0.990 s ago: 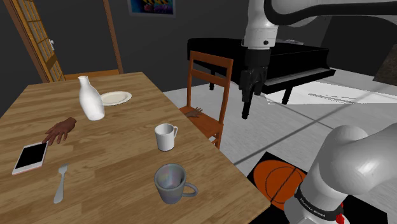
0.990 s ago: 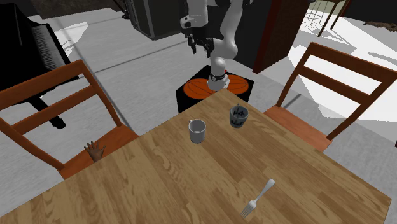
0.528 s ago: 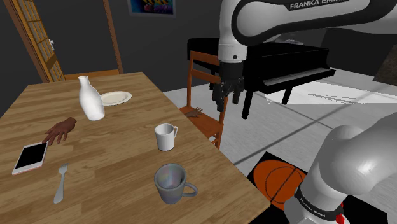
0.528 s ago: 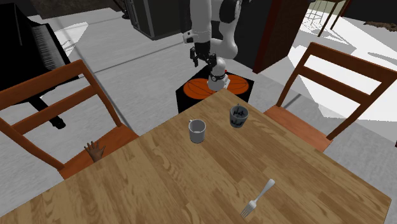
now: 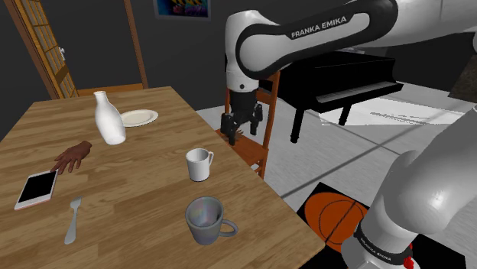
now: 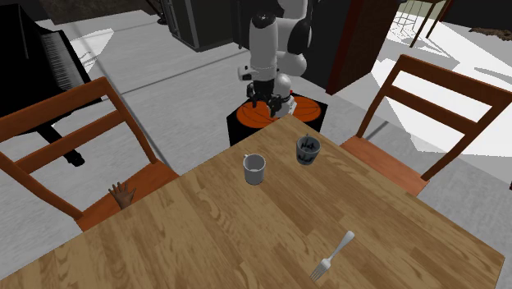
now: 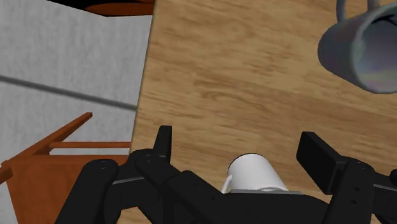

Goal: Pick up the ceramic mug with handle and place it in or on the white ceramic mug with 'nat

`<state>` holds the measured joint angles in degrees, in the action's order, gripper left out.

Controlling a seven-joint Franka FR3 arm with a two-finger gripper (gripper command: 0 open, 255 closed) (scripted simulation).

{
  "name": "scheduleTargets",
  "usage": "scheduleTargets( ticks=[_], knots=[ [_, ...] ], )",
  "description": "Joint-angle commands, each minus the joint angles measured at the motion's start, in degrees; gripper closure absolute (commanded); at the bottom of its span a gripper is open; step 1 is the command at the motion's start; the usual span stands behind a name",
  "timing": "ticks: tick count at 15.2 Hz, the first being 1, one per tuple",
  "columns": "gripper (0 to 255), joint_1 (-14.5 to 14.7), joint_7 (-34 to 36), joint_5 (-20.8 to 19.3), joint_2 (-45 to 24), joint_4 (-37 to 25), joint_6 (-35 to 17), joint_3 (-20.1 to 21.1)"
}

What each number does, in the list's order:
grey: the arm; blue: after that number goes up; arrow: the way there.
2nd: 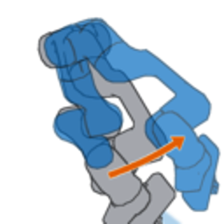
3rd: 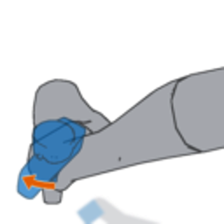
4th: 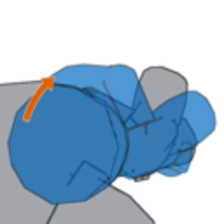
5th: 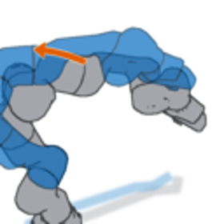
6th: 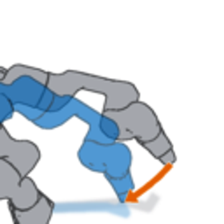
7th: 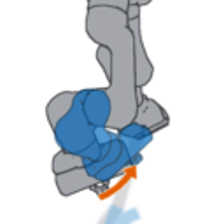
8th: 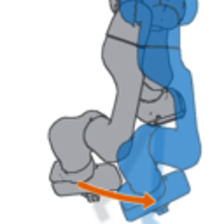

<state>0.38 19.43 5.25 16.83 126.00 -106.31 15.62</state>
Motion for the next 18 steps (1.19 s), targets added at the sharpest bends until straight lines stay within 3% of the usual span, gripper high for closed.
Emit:
scheduleTargets(
  ticks=[1, 9, 16, 18],
  knots=[
    [0, 0.05, 2.98, -1.14, -4.66, -2.38, -2.46, 1.64],
    [0, 1.57, 14.2, -9.03, -22.99, -15.42, -7.11, 4.97],
    [0, 6.01, 22.24, -16.6, -39.92, -31.88, -6.36, 4.13],
    [0, 6.06, 22.37, -16.79, -40.34, -30.93, -7.72, 3.92]
  ],
)
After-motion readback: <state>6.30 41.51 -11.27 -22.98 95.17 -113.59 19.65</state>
